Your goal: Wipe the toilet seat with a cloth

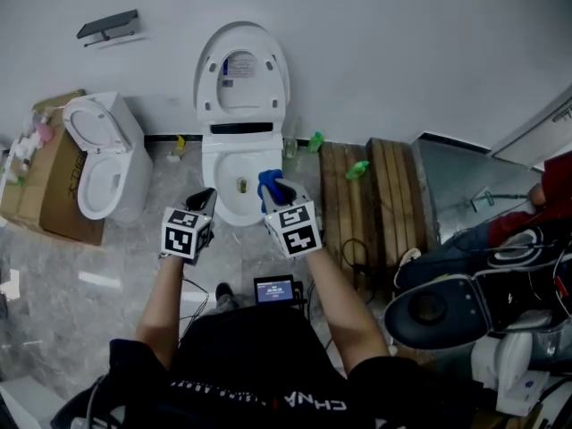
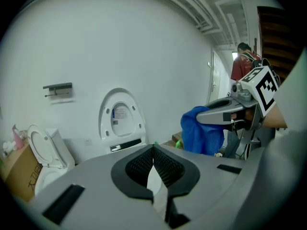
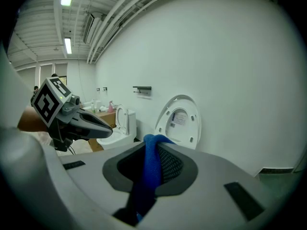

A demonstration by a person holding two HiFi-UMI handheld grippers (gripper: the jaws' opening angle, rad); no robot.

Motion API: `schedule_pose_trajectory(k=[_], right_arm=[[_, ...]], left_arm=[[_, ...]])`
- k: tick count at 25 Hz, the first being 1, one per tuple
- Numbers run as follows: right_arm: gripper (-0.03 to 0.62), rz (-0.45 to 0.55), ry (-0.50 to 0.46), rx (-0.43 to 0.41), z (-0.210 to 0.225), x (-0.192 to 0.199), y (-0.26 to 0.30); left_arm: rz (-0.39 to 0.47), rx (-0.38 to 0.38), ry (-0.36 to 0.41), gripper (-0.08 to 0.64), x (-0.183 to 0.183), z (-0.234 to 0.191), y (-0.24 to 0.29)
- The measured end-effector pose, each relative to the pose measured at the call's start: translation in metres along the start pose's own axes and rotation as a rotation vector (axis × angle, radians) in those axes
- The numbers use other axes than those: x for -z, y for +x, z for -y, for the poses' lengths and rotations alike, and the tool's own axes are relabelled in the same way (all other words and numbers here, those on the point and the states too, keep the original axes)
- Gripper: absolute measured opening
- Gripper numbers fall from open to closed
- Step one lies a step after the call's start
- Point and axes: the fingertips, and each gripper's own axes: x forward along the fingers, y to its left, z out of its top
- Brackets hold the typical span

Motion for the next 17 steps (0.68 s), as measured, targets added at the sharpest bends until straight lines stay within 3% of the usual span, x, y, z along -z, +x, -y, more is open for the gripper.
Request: schedule_pose_trajectory(k=[6, 17], right_arm=[[0.058, 0.011, -0.003, -0.022, -0.008, -0.006, 0.008], [0.058, 0.009, -0.019, -0.005, -0.005, -0.013, 0.015]], left_arm=[[0.005, 0.014, 0.037, 0.012, -0.011, 0.005, 0.003], [0.041, 0.152, -0.003, 0.012, -0.031, 0.023, 0.005]])
